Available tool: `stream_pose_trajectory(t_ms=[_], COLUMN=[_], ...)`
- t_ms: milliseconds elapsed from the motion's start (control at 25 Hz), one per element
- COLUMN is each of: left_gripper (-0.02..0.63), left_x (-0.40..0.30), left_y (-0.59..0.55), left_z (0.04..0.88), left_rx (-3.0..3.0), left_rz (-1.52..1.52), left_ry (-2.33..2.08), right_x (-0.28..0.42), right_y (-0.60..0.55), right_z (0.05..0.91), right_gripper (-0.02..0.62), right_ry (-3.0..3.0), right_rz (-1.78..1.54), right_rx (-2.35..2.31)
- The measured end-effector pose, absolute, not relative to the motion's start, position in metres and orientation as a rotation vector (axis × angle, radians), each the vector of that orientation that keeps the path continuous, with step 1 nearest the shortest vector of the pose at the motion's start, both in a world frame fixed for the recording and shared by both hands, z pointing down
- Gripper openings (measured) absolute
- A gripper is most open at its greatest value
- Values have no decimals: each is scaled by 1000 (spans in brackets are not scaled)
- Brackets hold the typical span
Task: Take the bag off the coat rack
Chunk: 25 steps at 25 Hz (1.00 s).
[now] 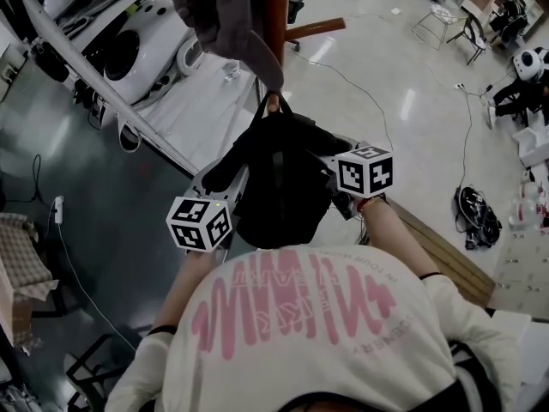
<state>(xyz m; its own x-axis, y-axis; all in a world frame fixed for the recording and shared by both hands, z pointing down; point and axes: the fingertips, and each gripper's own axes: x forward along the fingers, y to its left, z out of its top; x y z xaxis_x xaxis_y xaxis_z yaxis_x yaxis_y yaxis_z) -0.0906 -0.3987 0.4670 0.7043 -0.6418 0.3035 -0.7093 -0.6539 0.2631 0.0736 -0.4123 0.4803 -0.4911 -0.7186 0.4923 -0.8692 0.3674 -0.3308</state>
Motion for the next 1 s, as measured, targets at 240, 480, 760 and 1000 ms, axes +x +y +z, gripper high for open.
stream_pose_trajectory(t_ms=[240, 480, 760, 1000], left_gripper=[152, 144, 133, 132], left_x=[-90, -89, -88, -89], left_y=[-401, -402, -402, -404], left_z=[469, 469, 466, 464], left_rx=[2538, 2517, 2504, 2507], left_rz=[269, 275, 298, 304], left_ry=[-1031, -1015, -1011, -1011], right_x=[71, 65, 62, 60], right_y=[-410, -402, -398, -397], right_z=[482, 482, 478, 477], right_gripper=[192, 133, 110, 101], right_ry=[-2340, -2323, -2289, -2261], right_rz=[794, 727, 683, 671], right_rx=[1383, 1272, 1304, 1325])
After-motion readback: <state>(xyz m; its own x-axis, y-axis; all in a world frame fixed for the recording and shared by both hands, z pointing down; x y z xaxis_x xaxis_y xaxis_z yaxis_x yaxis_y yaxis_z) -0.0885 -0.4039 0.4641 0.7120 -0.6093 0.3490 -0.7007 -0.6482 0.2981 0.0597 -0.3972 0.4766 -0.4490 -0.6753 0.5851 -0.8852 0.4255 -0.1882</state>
